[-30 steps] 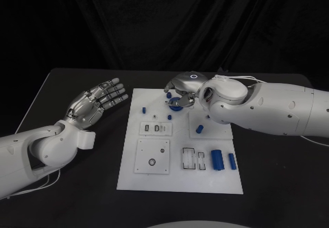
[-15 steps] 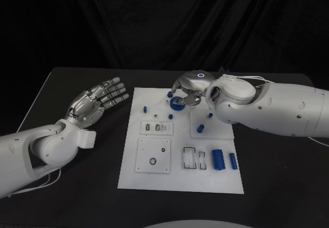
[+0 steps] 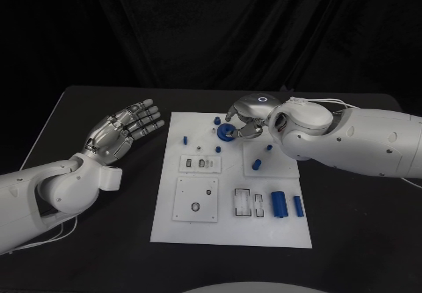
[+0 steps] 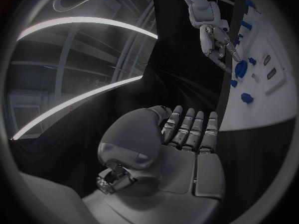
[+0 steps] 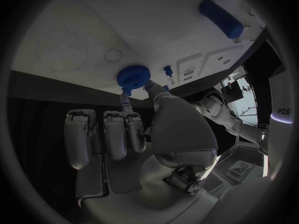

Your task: Assemble the parts on the task board

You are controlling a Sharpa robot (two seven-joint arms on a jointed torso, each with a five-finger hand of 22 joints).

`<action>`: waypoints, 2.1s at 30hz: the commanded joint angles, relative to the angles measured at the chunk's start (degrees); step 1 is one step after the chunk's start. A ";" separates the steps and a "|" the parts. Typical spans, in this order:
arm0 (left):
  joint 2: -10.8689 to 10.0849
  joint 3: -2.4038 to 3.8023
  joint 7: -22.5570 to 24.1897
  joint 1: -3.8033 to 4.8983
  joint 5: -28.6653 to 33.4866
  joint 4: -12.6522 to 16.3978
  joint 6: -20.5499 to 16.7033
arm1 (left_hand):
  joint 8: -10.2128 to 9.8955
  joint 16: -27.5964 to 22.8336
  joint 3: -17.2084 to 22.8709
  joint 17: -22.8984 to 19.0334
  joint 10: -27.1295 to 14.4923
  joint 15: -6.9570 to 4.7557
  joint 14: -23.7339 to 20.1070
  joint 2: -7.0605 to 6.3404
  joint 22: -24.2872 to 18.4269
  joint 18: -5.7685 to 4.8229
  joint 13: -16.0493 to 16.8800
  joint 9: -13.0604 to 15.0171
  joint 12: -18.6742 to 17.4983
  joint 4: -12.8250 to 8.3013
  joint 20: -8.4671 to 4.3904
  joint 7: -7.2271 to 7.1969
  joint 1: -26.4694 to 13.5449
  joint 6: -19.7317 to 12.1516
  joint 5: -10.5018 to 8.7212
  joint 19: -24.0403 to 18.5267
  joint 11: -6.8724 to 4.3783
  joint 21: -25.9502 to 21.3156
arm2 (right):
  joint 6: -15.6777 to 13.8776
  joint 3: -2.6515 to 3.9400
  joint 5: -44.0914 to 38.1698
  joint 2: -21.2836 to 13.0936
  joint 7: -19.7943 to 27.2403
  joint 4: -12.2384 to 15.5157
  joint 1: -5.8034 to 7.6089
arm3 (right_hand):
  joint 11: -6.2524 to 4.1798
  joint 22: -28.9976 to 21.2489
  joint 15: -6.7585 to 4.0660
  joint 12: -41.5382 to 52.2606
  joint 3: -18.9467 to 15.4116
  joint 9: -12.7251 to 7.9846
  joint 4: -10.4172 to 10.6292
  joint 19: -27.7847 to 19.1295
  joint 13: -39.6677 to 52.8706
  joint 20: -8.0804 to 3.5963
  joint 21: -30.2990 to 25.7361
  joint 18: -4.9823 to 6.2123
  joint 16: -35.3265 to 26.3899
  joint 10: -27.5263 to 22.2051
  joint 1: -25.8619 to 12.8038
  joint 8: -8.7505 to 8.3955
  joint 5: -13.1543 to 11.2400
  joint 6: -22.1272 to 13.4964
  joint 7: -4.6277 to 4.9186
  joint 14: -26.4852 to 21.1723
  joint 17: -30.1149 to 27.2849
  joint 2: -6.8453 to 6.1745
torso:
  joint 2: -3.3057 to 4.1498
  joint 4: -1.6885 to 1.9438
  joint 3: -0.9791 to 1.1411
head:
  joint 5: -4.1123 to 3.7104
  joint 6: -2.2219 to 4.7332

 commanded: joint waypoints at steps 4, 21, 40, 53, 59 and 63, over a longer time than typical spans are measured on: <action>0.17 0.03 1.00 -0.12 -0.09 0.02 0.96 | 0.15 0.35 0.42 0.05 0.18 0.37 0.09 0.05 0.09 -0.72 0.06 0.04 0.21 -0.04 0.16 0.21 -0.69 -0.09 0.36 0.03 0.18 0.39 | 1.88 0.04 -0.34 0.38 -0.55 -0.48 -0.45 | 0.48 14.36 0.52 0.16 0.00 -0.11 0.57 5.21 15.09 0.50 0.39 -0.49 0.15 5.88 -0.75 -0.22 0.52 -0.20 0.10 5.93 15.09 0.27 | -0.02 -0.10 0.06 | 0.18 -0.14; 0.50 0.03 0.87 -0.20 -0.09 -0.44 1.14 | 0.17 0.40 0.60 0.04 0.15 0.41 0.05 0.05 0.10 -0.77 0.05 0.05 0.28 -0.07 0.16 0.25 -0.82 -0.10 0.36 0.06 0.22 0.42 | 1.96 0.04 -0.34 1.56 0.23 -1.62 -1.02 | 0.44 14.36 0.56 0.16 1.53 0.39 -1.54 5.19 15.09 0.61 0.33 -0.47 0.15 5.88 1.60 0.99 7.10 3.77 -0.32 5.93 15.09 0.32 | -0.02 0.21 -0.02 | -0.06 -0.35; 0.54 0.03 0.87 -0.44 -0.09 -0.62 1.40 | 0.14 0.42 0.68 0.03 0.12 0.42 0.01 0.05 0.10 -0.79 0.05 0.03 0.30 -0.08 0.15 0.28 -0.89 -0.23 0.36 0.05 0.23 0.42 | -6.28 0.10 0.62 0.06 3.56 0.33 -1.04 | -1.30 14.62 -0.93 0.16 5.36 5.46 -5.41 5.46 15.09 -0.75 0.71 -0.61 0.15 5.88 4.74 5.22 15.75 11.97 -2.53 5.93 15.09 -0.20 | -0.04 0.11 0.01 | 0.57 -0.39; 0.55 0.03 1.02 -0.51 -0.09 -0.46 1.48 | 0.18 0.52 0.77 0.06 0.14 0.43 0.07 0.08 0.13 -0.80 0.05 0.05 0.37 -0.08 0.15 0.28 -0.94 -0.07 0.37 0.16 0.24 0.49 | -8.17 0.16 3.12 0.17 5.30 1.20 -0.80 | -1.44 14.68 -1.06 0.16 5.38 5.89 -5.21 5.54 15.09 -0.87 0.82 -0.64 0.15 5.88 4.41 5.24 15.42 11.96 -2.65 5.93 15.09 -0.04 | -0.01 0.12 -0.04 | 0.45 -0.35; 0.51 0.03 1.01 -0.52 -0.09 -0.48 1.36 | 0.18 0.52 0.77 0.06 0.14 0.43 0.07 0.08 0.13 -0.80 0.05 0.05 0.37 -0.08 0.15 0.28 -0.94 -0.07 0.37 0.16 0.24 0.49 | -7.17 0.16 3.38 1.11 5.38 0.47 -0.79 | -1.49 14.68 -1.15 0.16 5.29 6.51 -4.93 5.52 15.09 -1.01 0.79 -0.64 0.15 5.88 3.94 4.99 13.75 11.52 -2.68 5.93 15.09 0.00 | -0.02 0.12 -0.03 | 0.32 -0.44; 0.64 0.03 0.97 -0.52 -0.09 -0.49 1.44 | 0.18 0.52 0.77 0.06 0.14 0.43 0.07 0.08 0.13 -0.80 0.05 0.05 0.37 -0.08 0.15 0.28 -0.94 -0.07 0.37 0.16 0.24 0.49 | -5.94 0.16 3.43 2.15 5.05 -0.48 -0.79 | -1.46 14.63 -1.14 0.16 5.36 6.59 -4.97 5.47 15.09 -1.02 0.71 -0.61 0.15 5.88 3.99 4.76 13.50 11.14 -2.61 5.93 15.09 0.03 | -0.03 0.23 -0.02 | 0.10 -0.46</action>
